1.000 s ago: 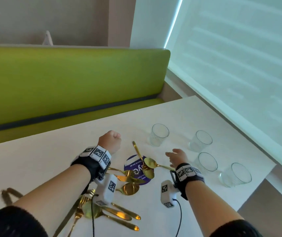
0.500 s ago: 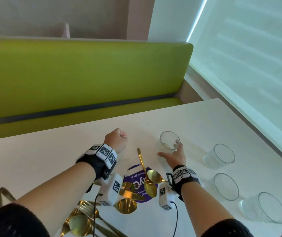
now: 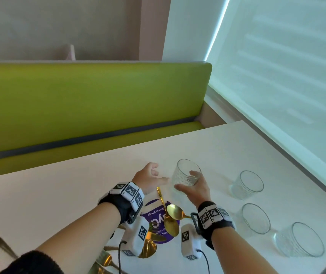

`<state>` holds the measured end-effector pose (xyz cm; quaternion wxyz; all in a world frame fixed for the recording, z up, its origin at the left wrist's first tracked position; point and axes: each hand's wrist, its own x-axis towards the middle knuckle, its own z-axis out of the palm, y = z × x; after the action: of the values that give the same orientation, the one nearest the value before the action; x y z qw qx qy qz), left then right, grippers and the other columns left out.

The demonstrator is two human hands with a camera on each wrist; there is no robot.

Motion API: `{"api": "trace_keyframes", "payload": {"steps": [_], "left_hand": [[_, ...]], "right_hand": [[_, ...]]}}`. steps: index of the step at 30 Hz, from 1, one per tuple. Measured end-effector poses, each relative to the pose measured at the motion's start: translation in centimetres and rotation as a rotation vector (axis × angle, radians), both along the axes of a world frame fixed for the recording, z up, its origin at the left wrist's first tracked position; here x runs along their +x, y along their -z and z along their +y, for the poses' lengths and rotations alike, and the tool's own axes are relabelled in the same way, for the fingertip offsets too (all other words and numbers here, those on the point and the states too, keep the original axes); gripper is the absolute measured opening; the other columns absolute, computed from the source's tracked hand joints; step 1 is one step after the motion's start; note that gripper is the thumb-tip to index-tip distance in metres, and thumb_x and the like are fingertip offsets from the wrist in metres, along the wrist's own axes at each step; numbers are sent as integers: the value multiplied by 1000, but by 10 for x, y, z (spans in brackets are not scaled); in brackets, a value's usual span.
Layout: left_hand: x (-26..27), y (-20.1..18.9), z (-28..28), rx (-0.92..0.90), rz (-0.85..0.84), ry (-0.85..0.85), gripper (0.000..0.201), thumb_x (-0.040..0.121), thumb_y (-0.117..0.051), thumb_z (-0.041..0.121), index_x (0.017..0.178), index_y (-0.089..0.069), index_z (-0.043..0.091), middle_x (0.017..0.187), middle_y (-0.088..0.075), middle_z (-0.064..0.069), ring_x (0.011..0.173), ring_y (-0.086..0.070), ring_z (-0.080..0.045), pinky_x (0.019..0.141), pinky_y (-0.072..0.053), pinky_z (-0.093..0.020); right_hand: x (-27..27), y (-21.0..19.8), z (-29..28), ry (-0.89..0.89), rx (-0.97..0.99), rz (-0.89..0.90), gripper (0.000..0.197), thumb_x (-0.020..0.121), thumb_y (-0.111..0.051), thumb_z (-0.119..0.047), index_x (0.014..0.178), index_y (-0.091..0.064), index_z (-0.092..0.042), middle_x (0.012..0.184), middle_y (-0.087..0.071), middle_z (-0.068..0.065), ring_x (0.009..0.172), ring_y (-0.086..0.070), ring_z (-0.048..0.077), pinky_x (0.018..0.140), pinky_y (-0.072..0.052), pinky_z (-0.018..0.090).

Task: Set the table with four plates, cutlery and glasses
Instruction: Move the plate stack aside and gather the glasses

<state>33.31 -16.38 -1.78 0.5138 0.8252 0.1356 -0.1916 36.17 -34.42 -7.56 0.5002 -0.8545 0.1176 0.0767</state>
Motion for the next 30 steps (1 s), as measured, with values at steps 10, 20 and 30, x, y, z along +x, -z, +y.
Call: {"api": "trace_keyframes", "payload": {"steps": [10,20,30], "left_hand": [[-22,-14,-49,-400,64,176,70,55,-85,30,112,-44,27,114,-63,-3,109,-59,-20,99,-48,-40],[-43,-6,-74,-286,-34,83,108,26,-74,54,126,-50,19,129,-57,-6,120,-53,-27,105,-44,-44],[-35,-5,-73,-297,-35,23,106,26,-76,51,124,-50,19,117,-58,-2,115,-55,-24,104,-45,-41]], "right_hand": [[-56,-37,-17,-98,294,-3,58,62,-83,2,112,-56,-12,100,-69,6,95,-66,23,86,-55,33],[-109,-21,-95,14,-202,334,28,68,-83,-26,87,-64,-18,83,-62,-4,81,-59,14,61,-47,18],[-110,7,-154,499,-161,246,87,66,-85,-25,137,-38,-7,134,-53,16,123,-51,30,102,-39,35]]}}
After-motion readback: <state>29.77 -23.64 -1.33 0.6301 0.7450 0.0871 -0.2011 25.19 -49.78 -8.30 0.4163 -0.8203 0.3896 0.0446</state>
